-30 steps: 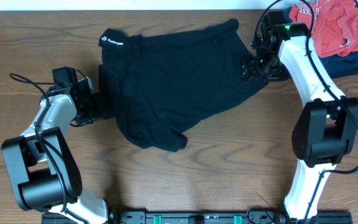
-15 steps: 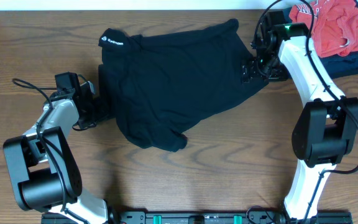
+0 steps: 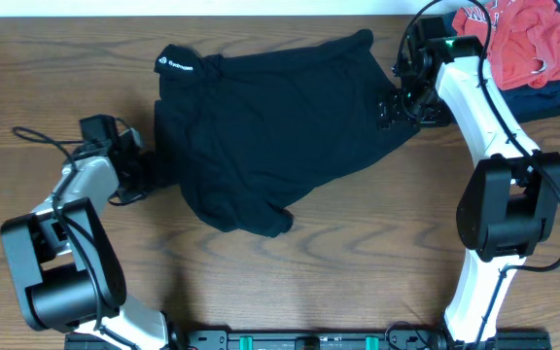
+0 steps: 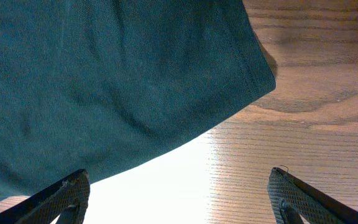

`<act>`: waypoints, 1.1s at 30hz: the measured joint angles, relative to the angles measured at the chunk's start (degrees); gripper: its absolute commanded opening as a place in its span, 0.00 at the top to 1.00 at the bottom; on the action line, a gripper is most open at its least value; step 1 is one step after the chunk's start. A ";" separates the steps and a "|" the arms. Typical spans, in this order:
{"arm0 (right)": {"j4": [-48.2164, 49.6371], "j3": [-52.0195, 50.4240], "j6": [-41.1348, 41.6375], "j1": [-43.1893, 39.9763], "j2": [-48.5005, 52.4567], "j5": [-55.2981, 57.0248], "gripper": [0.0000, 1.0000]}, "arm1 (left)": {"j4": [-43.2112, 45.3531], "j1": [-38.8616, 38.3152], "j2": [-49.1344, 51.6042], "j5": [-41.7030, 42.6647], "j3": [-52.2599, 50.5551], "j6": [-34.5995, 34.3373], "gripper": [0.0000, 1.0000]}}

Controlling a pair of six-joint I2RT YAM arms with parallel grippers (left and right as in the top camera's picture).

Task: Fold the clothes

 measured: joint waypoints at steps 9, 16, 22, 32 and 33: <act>0.00 0.00 0.00 0.00 0.00 -0.02 0.11 | 2.75 6.60 -2.75 -4.50 2.86 0.31 0.94; 0.00 0.00 0.00 0.00 0.00 -0.02 0.12 | 6.14 6.91 -4.39 -11.96 3.28 0.55 0.84; -0.15 0.00 0.11 -0.02 0.00 -0.04 0.13 | 5.70 6.95 -4.39 -14.93 3.45 0.92 0.01; -5.33 -0.15 0.94 -0.76 -1.16 -0.83 0.12 | -6.86 5.92 -15.58 -3.41 8.52 0.96 0.02; -6.08 -0.24 0.94 -0.83 -1.97 -0.92 0.12 | -8.50 4.76 -17.75 -1.70 9.01 1.14 0.02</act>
